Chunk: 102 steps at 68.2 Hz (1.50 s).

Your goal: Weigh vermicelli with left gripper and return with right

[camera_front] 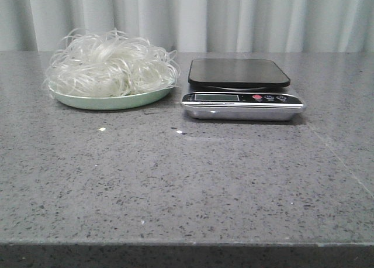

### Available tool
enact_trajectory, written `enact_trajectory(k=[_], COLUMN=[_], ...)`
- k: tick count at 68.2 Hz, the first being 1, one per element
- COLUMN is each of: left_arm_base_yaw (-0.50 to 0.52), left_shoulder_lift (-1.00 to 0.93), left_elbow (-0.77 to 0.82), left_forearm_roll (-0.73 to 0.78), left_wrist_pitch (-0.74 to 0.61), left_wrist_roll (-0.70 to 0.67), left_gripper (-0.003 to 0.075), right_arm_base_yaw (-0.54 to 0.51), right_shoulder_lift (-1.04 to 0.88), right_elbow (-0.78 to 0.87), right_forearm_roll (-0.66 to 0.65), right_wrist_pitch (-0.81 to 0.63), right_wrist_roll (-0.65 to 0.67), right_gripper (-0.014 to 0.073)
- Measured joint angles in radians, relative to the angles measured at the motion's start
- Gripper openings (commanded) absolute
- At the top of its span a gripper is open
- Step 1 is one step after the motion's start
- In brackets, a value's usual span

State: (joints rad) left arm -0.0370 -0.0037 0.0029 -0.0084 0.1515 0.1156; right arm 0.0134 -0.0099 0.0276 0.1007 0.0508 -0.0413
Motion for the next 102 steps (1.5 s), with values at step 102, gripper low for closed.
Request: enact_trajectory(k=[102], left_arm_base_yaw=[0.0], left_shoulder_lift=[0.0], left_elbow=[-0.002], left_forearm_roll=[-0.011], left_wrist_pitch=[-0.401], left_wrist_roll=[0.0], left_gripper=[0.0136], right_arm_base_yaw=[0.0], right_shoulder_lift=[0.0], right_elbow=[0.0], right_forearm_roll=[0.0], right_wrist_pitch=[0.0], right_wrist_roll=[0.0], right_gripper=[0.0151])
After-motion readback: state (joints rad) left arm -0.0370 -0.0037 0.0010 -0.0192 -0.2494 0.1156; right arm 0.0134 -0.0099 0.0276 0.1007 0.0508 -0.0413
